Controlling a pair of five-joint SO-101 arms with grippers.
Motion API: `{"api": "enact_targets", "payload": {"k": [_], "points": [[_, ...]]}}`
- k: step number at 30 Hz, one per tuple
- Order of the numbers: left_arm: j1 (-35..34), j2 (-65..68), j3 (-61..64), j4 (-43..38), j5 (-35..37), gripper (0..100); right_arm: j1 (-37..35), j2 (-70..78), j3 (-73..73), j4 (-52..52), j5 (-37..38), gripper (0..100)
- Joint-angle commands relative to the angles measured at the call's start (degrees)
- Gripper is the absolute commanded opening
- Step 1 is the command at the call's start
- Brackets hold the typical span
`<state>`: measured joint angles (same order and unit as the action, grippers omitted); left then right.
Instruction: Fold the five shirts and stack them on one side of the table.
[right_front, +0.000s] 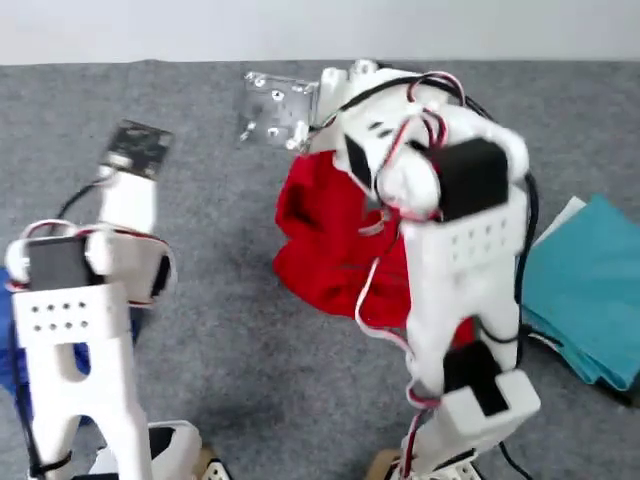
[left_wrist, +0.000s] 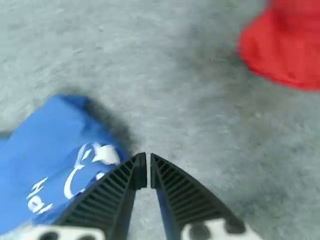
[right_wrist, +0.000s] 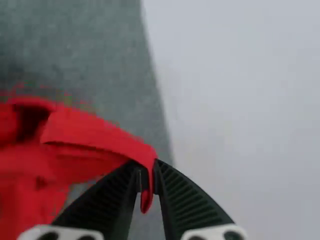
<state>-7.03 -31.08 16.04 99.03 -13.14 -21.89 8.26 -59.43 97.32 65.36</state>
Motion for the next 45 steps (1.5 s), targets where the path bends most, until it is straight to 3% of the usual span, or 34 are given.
{"api": "enact_targets", "payload": {"k": [1, 5, 9, 12, 16, 20, 27, 36, 40, 45], "points": [[6.7, -1.5, 1.5, -2.8, -0.7, 3, 6.8, 2.9, -1.8, 3.2, -0.5, 1.0], [12.4, -1.4, 5.9, -8.6, -0.6, 3, 14.6, 6.1, -1.9, 3.2, -5.0, 1.0], [13.3, -1.4, 8.7, -11.8, 0.9, 3, 18.9, 7.0, -2.1, 3.4, -5.6, 1.0], [10.4, -1.8, 8.5, -11.9, 3.7, 3, 18.6, 6.4, -4.2, 2.5, -5.6, 1.0], [2.1, -1.9, 7.1, -11.5, 5.0, 3, 13.0, 5.3, -12.0, -1.5, -5.3, 1.0], [-8.3, -1.9, 3.6, -9.1, 4.6, 3, 5.8, 5.4, -21.5, -15.2, -3.9, 1.0], [-21.5, -1.9, 0.4, -5.1, -0.2, 3, -4.8, 5.8, -25.6, -40.9, 12.7, 1.0], [-27.9, -2.0, 0.4, -2.5, -1.7, 3, -12.3, 5.8, -19.7, -67.8, 27.4, 1.0], [-27.6, -2.1, 0.4, -1.5, -1.7, 3, -11.2, 5.8, -15.8, -68.2, 27.3, 1.0], [-27.3, -7.2, 0.6, -1.9, -1.7, 3, -2.2, 5.8, -5.4, -58.4, 27.3, 1.0]]}}
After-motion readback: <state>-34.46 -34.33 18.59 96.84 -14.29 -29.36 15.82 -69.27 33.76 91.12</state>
